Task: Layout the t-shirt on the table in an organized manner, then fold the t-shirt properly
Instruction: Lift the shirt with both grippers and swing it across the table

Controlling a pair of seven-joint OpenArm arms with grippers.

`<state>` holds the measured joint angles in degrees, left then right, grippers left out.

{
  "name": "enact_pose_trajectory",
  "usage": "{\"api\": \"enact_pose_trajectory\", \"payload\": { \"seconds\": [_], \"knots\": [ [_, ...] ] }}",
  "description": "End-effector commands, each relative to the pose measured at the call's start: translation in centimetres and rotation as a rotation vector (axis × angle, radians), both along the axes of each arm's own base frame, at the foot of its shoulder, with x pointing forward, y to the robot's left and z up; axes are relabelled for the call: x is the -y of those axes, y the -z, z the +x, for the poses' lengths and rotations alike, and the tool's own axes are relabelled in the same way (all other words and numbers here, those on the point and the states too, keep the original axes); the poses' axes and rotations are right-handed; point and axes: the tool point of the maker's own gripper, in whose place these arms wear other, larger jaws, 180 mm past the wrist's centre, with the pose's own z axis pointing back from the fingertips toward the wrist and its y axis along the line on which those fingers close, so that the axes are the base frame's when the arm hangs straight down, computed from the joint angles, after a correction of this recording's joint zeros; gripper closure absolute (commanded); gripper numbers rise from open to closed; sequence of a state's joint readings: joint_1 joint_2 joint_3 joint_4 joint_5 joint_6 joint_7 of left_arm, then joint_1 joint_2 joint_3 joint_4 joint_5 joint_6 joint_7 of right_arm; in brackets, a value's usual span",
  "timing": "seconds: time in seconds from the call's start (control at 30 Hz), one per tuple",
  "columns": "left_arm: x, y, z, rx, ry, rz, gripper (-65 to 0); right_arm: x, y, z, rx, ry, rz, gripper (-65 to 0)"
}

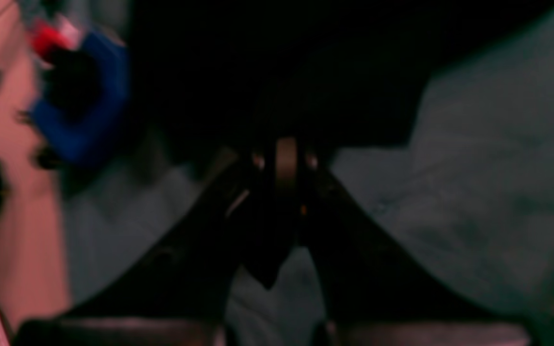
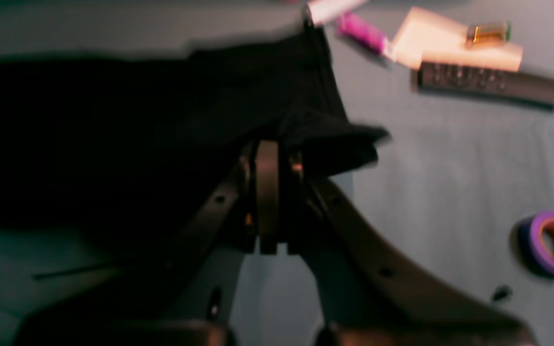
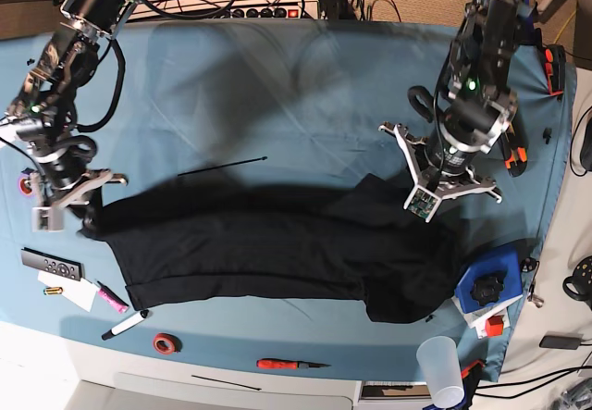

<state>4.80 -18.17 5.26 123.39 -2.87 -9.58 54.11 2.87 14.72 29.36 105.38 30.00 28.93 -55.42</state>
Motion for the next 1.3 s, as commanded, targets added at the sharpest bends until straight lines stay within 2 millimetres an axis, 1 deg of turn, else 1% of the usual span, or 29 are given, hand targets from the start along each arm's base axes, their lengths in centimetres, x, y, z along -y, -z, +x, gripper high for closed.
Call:
{"api": "enact_pose_trajectory", "payload": {
  "seconds": [0.0, 0.07, 0.17, 0.27, 0.3, 0.43, 0.5, 0.57, 0.67, 0.8, 0.93, 0.97, 1.03, 1.13, 1.2, 1.27],
  "knots": [
    [0.1, -1.4, -0.2, 0.049, 0.006, 0.0, 0.0, 0.6, -2.9, 0.3, 0.091, 0.004, -0.012, 0.0],
    [0.2, -2.2, -1.4, 0.069, 0.009, 0.008, 0.0, 1.1, -4.6, -0.3, 0.143, 0.006, -0.012, 0.0],
    [-0.6, -3.6, -3.1, 0.113, -0.05, 0.019, 0.0, 2.4, -6.6, -1.5, 0.211, 0.018, 0.008, 0.0],
    [-1.9, -2.2, -4.3, 0.08, -0.103, 0.08, 0.0, 3.1, -7.8, -2.9, 0.253, 0.003, 0.055, 0.0],
    [-2.2, -2.0, -4.5, 0.079, -0.117, 0.082, 0.0, 3.3, -8.0, -3.4, 0.259, -0.005, 0.067, 0.0],
    [-2.7, -1.4, -5.0, 0.051, -0.139, 0.105, 0.0, 4.3, -8.9, -4.8, 0.292, -0.004, 0.099, 0.0],
    [-3.5, -1.8, -4.8, 0.07, -0.189, 0.104, 0.0, 5.0, -9.4, -5.4, 0.32, 0.015, 0.104, 0.0],
    [-3.8, -2.1, -4.6, 0.088, -0.206, 0.113, 0.0, 5.5, -9.8, -5.8, 0.332, 0.028, 0.101, 0.0],
    [-3.2, -3.1, -4.0, 0.148, -0.177, 0.092, 0.0, 5.3, -9.8, -5.6, 0.321, 0.013, 0.092, 0.0],
    [-2.3, -6.0, -2.1, 0.278, -0.14, 0.05, 0.0, 4.1, -10.0, -4.4, 0.308, -0.04, 0.067, 0.0],
    [-0.9, -9.7, 0.2, 0.394, -0.082, -0.007, 0.0, 2.8, -10.2, -1.9, 0.288, -0.063, -0.008, 0.0],
    [-0.7, -9.9, 1.0, 0.405, -0.061, 0.001, 0.0, 2.4, -10.4, -1.2, 0.287, -0.065, -0.024, 0.0],
    [-0.5, -9.6, 3.2, 0.405, -0.038, -0.001, 0.0, 1.8, -11.3, 0.4, 0.307, -0.054, -0.056, 0.0],
    [-1.0, -9.4, 6.8, 0.393, -0.043, -0.005, 0.0, 1.5, -13.2, 3.1, 0.36, -0.014, -0.106, 0.0],
    [-1.5, -9.9, 9.2, 0.393, -0.051, -0.001, 0.0, 1.6, -14.0, 5.3, 0.37, 0.009, -0.107, 0.0],
    [-2.1, -10.8, 11.6, 0.399, -0.068, -0.008, 0.0, 1.6, -14.7, 7.7, 0.391, 0.018, -0.085, 0.0]
  ]
}}
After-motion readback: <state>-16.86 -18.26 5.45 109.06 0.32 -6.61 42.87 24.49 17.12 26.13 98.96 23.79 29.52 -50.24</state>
